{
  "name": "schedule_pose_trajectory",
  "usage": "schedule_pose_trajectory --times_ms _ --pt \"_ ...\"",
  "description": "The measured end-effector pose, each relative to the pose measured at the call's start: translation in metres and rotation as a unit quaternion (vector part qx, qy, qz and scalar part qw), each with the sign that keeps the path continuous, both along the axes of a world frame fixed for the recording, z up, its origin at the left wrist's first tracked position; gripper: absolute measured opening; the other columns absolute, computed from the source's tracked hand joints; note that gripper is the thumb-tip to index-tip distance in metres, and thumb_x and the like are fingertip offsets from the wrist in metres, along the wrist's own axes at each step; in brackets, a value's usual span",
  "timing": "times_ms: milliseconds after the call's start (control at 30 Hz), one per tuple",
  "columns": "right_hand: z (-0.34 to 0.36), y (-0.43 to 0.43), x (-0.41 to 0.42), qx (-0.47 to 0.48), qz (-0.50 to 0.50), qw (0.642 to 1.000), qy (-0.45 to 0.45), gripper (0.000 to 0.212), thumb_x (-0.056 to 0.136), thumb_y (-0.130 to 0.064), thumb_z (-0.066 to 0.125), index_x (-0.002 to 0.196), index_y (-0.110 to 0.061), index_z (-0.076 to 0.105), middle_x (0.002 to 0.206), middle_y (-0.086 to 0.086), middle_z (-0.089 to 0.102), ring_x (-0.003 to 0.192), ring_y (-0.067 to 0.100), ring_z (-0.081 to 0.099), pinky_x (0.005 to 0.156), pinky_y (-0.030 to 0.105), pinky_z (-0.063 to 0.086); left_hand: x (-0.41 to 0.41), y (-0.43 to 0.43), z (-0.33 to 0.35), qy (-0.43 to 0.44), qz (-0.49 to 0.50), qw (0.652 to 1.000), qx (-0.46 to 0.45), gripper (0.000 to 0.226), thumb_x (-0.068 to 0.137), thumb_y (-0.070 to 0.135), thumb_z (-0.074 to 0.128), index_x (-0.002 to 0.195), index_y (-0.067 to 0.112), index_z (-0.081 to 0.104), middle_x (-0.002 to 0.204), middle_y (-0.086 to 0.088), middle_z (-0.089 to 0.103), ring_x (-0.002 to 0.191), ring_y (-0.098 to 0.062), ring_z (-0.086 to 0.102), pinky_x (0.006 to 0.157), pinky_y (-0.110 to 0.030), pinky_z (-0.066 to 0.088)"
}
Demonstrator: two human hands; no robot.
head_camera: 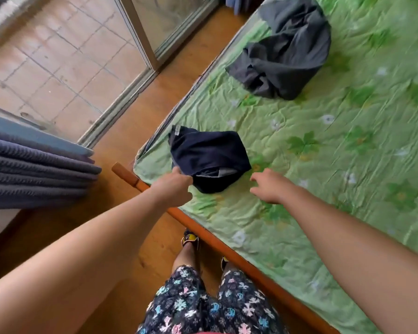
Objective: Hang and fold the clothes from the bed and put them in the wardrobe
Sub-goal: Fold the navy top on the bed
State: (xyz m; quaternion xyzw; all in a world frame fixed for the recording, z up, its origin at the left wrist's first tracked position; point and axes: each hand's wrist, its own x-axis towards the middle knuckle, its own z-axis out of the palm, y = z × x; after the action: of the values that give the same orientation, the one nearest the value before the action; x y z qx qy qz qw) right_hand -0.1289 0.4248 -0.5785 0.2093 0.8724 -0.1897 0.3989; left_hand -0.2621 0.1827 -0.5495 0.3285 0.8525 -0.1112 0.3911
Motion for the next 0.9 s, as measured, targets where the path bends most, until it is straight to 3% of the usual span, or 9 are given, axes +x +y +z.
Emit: schedule_pose_trajectory --times_ms 67,167,267,333,467,567,700,800,900 --pt "-0.028 -0.005 -0.015 -0.004 -0.034 0.999 0.003 0.047 0.098 -0.038 0.05 0.144 -0.031 0.048 0.148 0.015 0.038 0.13 0.039 0.045 0.106 0.045 0.043 -0.018 0.006 -0.029 -0.016 -0.024 0.999 -0.021 0.043 0.095 0.031 0.054 0.138 0.025 0.052 0.137 -0.012 0.036 0.105 -0.032 0.053 0.083 -0.044 0.055" --pt "-0.068 -0.012 -0.035 -0.01 -0.061 0.998 0.011 0.045 0.098 -0.033 0.051 0.142 -0.037 0.051 0.154 0.016 0.029 0.139 0.039 0.035 0.113 0.044 0.035 -0.034 0.011 -0.071 -0.027 -0.074 0.996 -0.051 0.043 0.095 0.027 0.052 0.138 0.032 0.051 0.133 -0.011 0.033 0.11 -0.033 0.047 0.071 -0.04 0.049" --pt "-0.104 -0.018 -0.05 -0.021 -0.062 0.998 -0.022 0.054 0.097 -0.02 0.046 0.148 -0.04 0.044 0.169 0.008 -0.004 0.155 0.035 0.002 0.123 0.049 0.021 -0.045 0.013 -0.109 -0.036 -0.127 0.987 -0.091 0.048 0.094 0.023 0.05 0.139 0.039 0.05 0.138 -0.01 0.027 0.119 -0.031 0.041 0.073 -0.04 0.049" --pt "-0.124 -0.021 -0.055 -0.02 -0.07 0.997 -0.04 0.058 0.097 -0.017 0.043 0.152 -0.034 0.039 0.169 0.002 -0.011 0.155 0.032 -0.006 0.123 0.051 0.02 -0.052 0.014 -0.128 -0.03 -0.152 0.981 -0.113 0.043 0.092 0.022 0.049 0.132 0.035 0.055 0.137 -0.01 0.028 0.119 -0.03 0.04 0.076 -0.039 0.046" --pt "-0.139 -0.028 -0.056 0.042 -0.084 0.995 0.036 0.04 0.096 -0.015 0.051 0.135 -0.014 0.05 0.16 0.007 0.028 0.145 0.03 0.031 0.116 0.051 0.031 -0.069 0.017 -0.146 -0.012 -0.161 0.984 -0.073 0.029 0.096 0.029 0.052 0.122 0.022 0.062 0.124 -0.007 0.044 0.114 -0.03 0.05 0.077 -0.038 0.036" --pt "-0.122 -0.023 -0.057 0.092 -0.136 0.974 0.157 0.022 0.096 -0.012 0.054 0.116 -0.014 0.064 0.124 0.01 0.06 0.111 0.036 0.058 0.095 0.041 0.043 -0.086 0.022 -0.134 0.013 -0.112 0.993 0.016 0.026 0.097 0.029 0.056 0.116 0.013 0.064 0.115 -0.009 0.055 0.107 -0.034 0.06 0.075 -0.04 0.045" --pt "-0.068 -0.007 -0.068 0.053 -0.233 0.946 0.22 0.017 0.096 -0.007 0.048 0.104 -0.014 0.061 0.112 0.009 0.06 0.094 0.034 0.057 0.08 0.04 0.046 -0.115 0.037 -0.091 0.042 -0.054 0.989 0.133 0.021 0.095 0.028 0.062 0.099 0.007 0.061 0.097 -0.012 0.056 0.09 -0.037 0.061 0.066 -0.04 0.045" --pt "-0.016 0.008 -0.075 0.061 -0.219 0.941 0.252 0.019 0.097 -0.005 0.044 0.105 -0.017 0.057 0.112 0.006 0.057 0.091 0.031 0.056 0.079 0.039 0.047 -0.137 0.054 -0.044 0.059 -0.024 0.979 0.195 0.031 0.092 0.04 0.067 0.09 0.011 0.056 0.088 -0.009 0.055 0.077 -0.035 0.056 0.06 -0.039 0.042" --pt "0.043 0.026 -0.074 0.089 -0.194 0.937 0.276 0.025 0.096 -0.004 0.042 0.108 -0.022 0.054 0.111 0.003 0.052 0.085 0.031 0.054 0.071 0.037 0.043 -0.158 0.075 0.005 0.072 -0.018 0.963 0.26 0.015 0.087 0.023 0.065 0.094 0.013 0.056 0.094 -0.012 0.057 0.083 -0.037 0.058 0.062 -0.037 0.042"
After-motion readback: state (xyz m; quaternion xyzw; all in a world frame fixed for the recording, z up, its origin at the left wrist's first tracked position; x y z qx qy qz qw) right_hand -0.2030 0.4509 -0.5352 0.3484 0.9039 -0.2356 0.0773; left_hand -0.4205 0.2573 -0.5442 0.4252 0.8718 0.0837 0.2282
